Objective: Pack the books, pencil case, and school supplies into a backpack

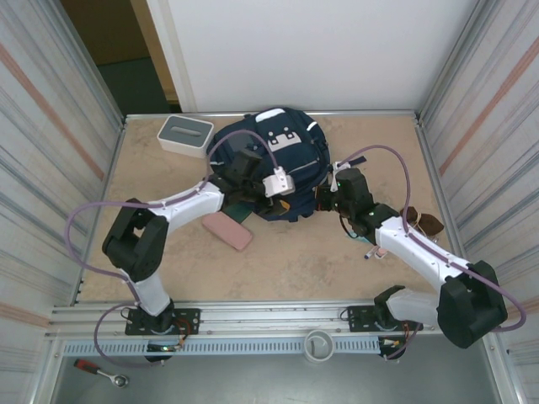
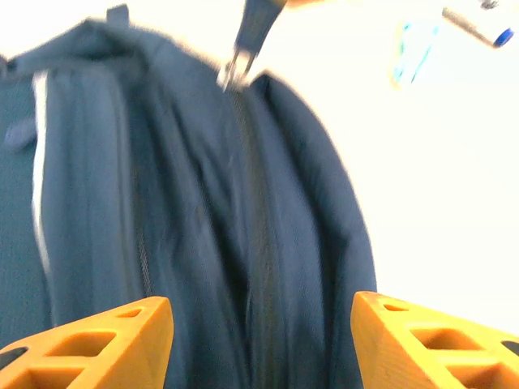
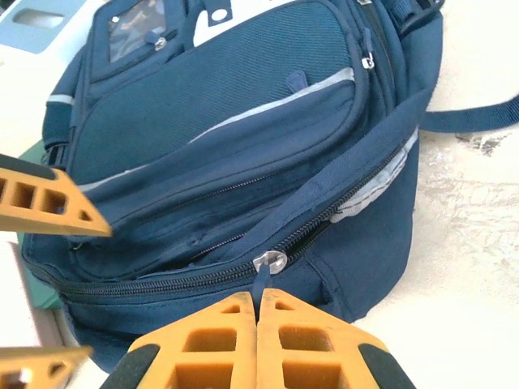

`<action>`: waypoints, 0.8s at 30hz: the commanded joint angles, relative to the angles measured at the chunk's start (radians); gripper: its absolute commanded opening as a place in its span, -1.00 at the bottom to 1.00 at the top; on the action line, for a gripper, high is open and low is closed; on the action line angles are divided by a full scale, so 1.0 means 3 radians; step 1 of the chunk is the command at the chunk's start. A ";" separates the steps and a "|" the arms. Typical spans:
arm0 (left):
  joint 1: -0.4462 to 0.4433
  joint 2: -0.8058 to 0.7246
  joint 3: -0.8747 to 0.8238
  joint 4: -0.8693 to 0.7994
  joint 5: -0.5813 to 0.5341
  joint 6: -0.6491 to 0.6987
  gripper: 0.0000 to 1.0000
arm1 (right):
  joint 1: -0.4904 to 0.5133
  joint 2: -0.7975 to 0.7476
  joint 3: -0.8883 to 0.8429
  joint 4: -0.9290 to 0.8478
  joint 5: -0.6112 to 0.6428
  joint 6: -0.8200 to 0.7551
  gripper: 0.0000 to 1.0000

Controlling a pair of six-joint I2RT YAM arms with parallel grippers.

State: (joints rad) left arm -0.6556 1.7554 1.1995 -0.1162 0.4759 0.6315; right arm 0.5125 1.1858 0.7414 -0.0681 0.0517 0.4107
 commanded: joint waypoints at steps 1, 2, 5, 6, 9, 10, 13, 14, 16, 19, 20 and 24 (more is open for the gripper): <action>-0.0086 0.0218 0.0266 -0.0083 -0.0126 -0.0074 0.19 | 0.0070 -0.0128 0.0044 0.0230 -0.0085 0.0091 -1.00; -0.0110 0.0279 0.0324 -0.0097 -0.0166 -0.0079 0.17 | 0.0080 -0.0128 0.0040 0.0234 -0.0080 0.0089 -1.00; -0.0164 0.0442 0.0468 -0.0148 -0.0226 -0.0047 0.09 | 0.0097 -0.0123 0.0013 0.0263 -0.0061 0.0107 -1.00; -0.0162 0.0481 0.0506 -0.0174 -0.0220 -0.0045 0.03 | 0.0097 -0.0127 -0.0004 0.0263 -0.0043 0.0109 -1.00; -0.0160 0.0535 0.0574 -0.0272 -0.0242 0.0005 -0.31 | 0.0097 -0.0138 -0.0041 0.0211 0.0111 0.0072 -1.00; -0.0148 0.0523 0.0573 -0.0277 -0.0239 0.0013 -0.45 | 0.0094 -0.0138 -0.0049 0.0167 0.0204 0.0049 -1.00; -0.0065 0.0365 0.0465 -0.0171 -0.0012 -0.0034 -0.81 | 0.0068 -0.0108 -0.0075 -0.0031 0.0633 0.0000 -1.00; -0.0011 0.0281 0.0383 -0.0070 0.0123 -0.0067 -0.90 | 0.0046 -0.0098 -0.0092 -0.0085 0.0786 -0.0012 -1.00; 0.0086 0.0119 0.0194 0.0160 0.0361 -0.0125 -0.98 | 0.0021 -0.0092 -0.0113 -0.0167 0.1026 -0.0045 -1.00; 0.0224 -0.0062 -0.0024 0.0384 0.0626 -0.0150 -1.00 | 0.0012 -0.0078 -0.0135 -0.0197 0.1348 -0.0094 -1.00; 0.0265 -0.0102 -0.0066 0.0405 0.0673 -0.0146 -1.00 | 0.0010 -0.0065 -0.0135 -0.0191 0.1419 -0.0110 -1.00; 0.0394 -0.0208 -0.0146 0.0418 0.0810 -0.0144 -1.00 | -0.0043 0.0019 -0.0099 -0.0166 0.1491 -0.0150 -1.00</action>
State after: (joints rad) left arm -0.5568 1.7626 1.1667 -0.0692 0.6327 0.6003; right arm 0.5110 1.1839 0.7158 -0.1104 0.4168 0.3981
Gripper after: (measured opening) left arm 0.063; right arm 0.054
